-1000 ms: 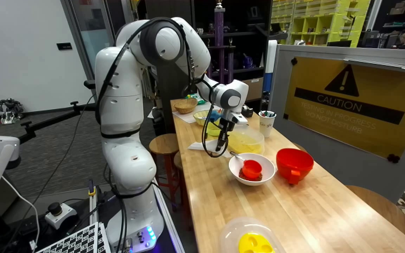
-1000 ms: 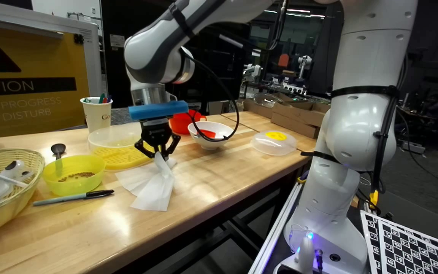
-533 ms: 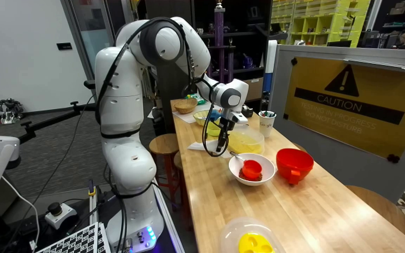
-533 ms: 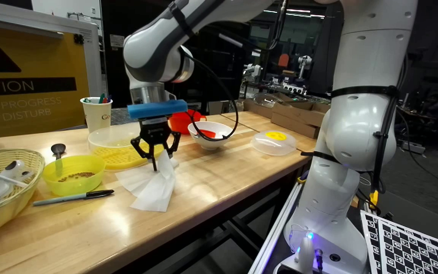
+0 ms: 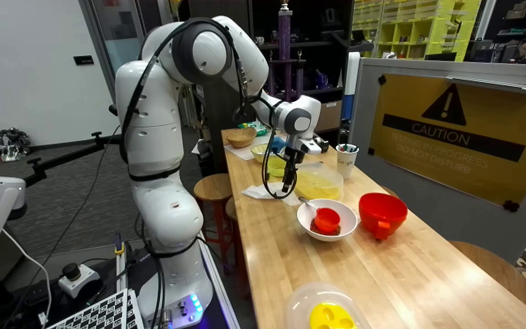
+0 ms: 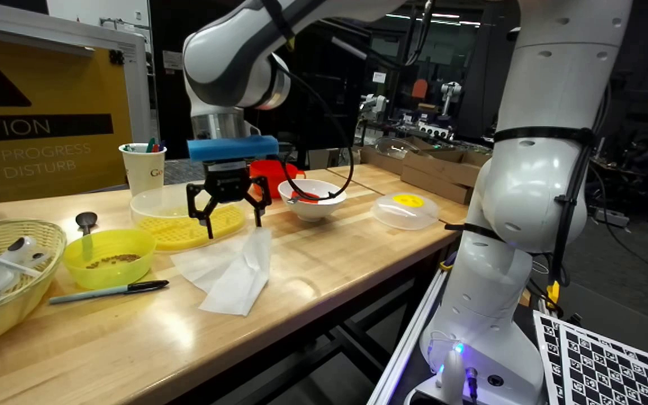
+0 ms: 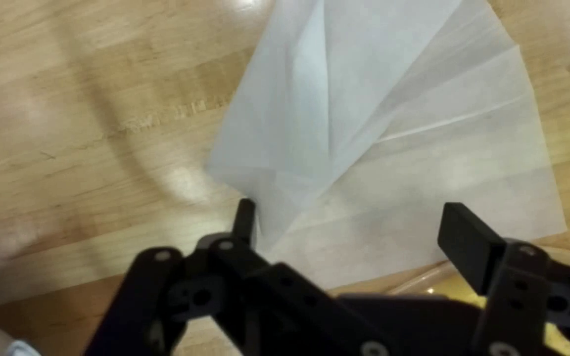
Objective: Use the white napkin to wipe the counter.
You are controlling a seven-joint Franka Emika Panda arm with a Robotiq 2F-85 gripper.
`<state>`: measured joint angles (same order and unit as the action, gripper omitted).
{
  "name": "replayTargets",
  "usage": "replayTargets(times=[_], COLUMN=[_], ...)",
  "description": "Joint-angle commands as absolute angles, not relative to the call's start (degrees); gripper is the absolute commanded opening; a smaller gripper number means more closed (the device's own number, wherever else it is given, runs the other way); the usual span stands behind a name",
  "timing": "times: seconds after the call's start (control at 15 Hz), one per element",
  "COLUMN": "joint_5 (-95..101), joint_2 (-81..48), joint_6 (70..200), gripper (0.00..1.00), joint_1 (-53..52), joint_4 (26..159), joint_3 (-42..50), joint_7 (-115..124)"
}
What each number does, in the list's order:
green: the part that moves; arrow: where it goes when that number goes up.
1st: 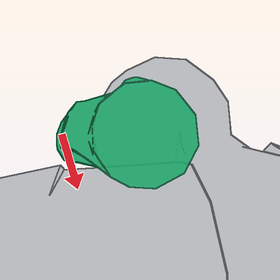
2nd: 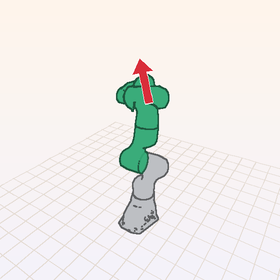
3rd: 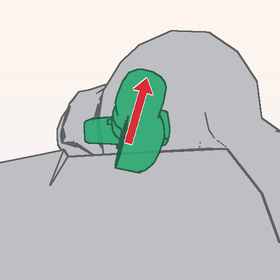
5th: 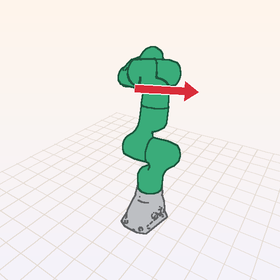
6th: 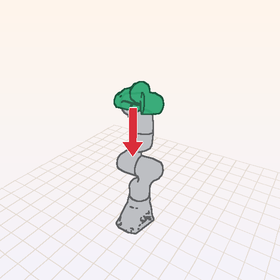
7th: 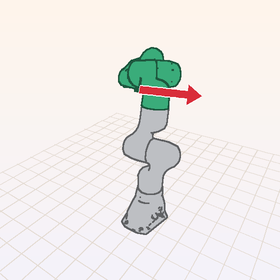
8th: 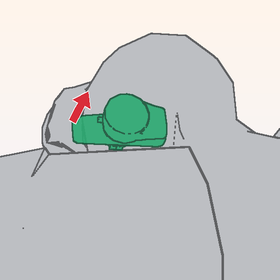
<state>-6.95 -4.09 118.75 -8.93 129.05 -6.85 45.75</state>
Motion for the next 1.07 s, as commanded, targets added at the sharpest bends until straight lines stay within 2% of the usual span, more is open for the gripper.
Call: replayTargets(times=[0.0, 0.73, 0.8, 1.0], joint_5=[-7.40, -8.52, -7.63, -7.71], joint_2=[1.06, 11.91, 8.53, 10.21], joint_6=[117.51, 115.59, 116.11, 115.98], gripper=[1.00, 1.00, 1.00, 1.00], joint_1=[-8.88, -8.44, -8.01, -7.94], joint_4=[131.71, 135.64, 133.49, 134.41], joint_3=[-7.12, -8.18, -8.34, -8.65], joint_7=[45.39, 42.42, 43.77, 43.27])
